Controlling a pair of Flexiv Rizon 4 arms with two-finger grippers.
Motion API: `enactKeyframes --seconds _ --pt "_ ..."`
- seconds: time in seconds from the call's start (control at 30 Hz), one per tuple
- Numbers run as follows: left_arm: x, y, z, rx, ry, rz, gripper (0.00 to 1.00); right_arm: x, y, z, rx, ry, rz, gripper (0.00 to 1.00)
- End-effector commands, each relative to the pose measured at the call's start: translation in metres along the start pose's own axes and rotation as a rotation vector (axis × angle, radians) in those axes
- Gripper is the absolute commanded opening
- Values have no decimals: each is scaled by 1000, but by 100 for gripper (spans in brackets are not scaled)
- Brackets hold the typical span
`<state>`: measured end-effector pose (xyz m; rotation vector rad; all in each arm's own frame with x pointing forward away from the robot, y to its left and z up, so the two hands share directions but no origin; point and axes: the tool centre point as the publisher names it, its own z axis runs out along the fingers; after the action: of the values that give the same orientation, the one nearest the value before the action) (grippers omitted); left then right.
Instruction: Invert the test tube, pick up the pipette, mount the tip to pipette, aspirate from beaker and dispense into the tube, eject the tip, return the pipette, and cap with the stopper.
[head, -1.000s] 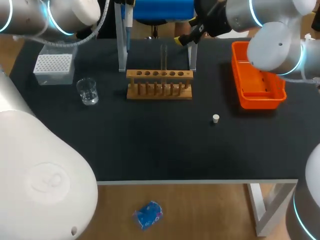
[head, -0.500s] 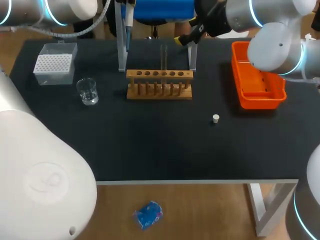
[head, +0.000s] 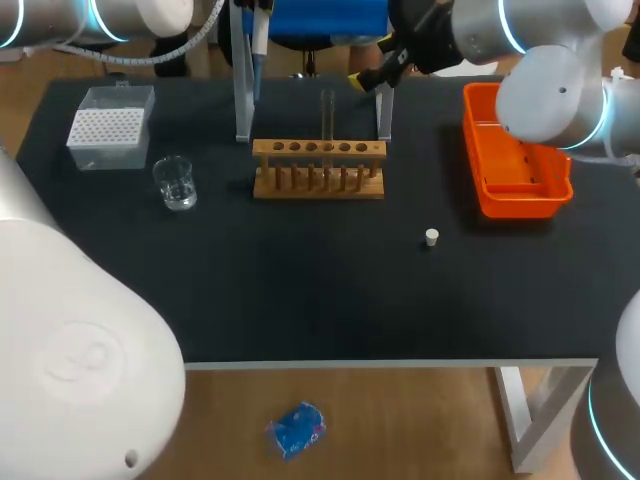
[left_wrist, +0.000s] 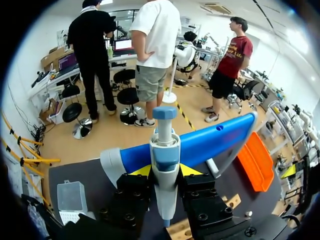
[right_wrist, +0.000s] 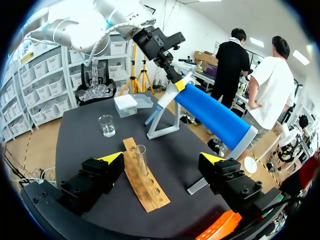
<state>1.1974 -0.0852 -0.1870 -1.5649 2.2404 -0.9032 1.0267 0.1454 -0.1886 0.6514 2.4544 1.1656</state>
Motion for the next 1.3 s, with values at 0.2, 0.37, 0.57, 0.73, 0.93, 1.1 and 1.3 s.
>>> enactKeyframes --seconds 0.2,0.37,0.57,0.73,0.93,1.1,1.3 --pt "2 11 0 -15 -7 -22 0 0 1 -1 5 1 0 100" --pt "4 17 2 -23 -3 -29 0 0 1 -1 5 1 0 100" --pt "6 19 5 -30 -5 -32 0 0 1 -1 5 1 0 100" --pt "7 22 8 -39 -14 -35 0 0 1 -1 5 1 0 100" --pt "8 23 10 -43 -28 -36 0 0 1 -1 5 1 0 100" --pt "7 24 10 -45 -44 -38 0 0 1 -1 5 1 0 100" --pt "8 28 10 -42 -59 -46 3 0 1 -1 5 1 0 100"
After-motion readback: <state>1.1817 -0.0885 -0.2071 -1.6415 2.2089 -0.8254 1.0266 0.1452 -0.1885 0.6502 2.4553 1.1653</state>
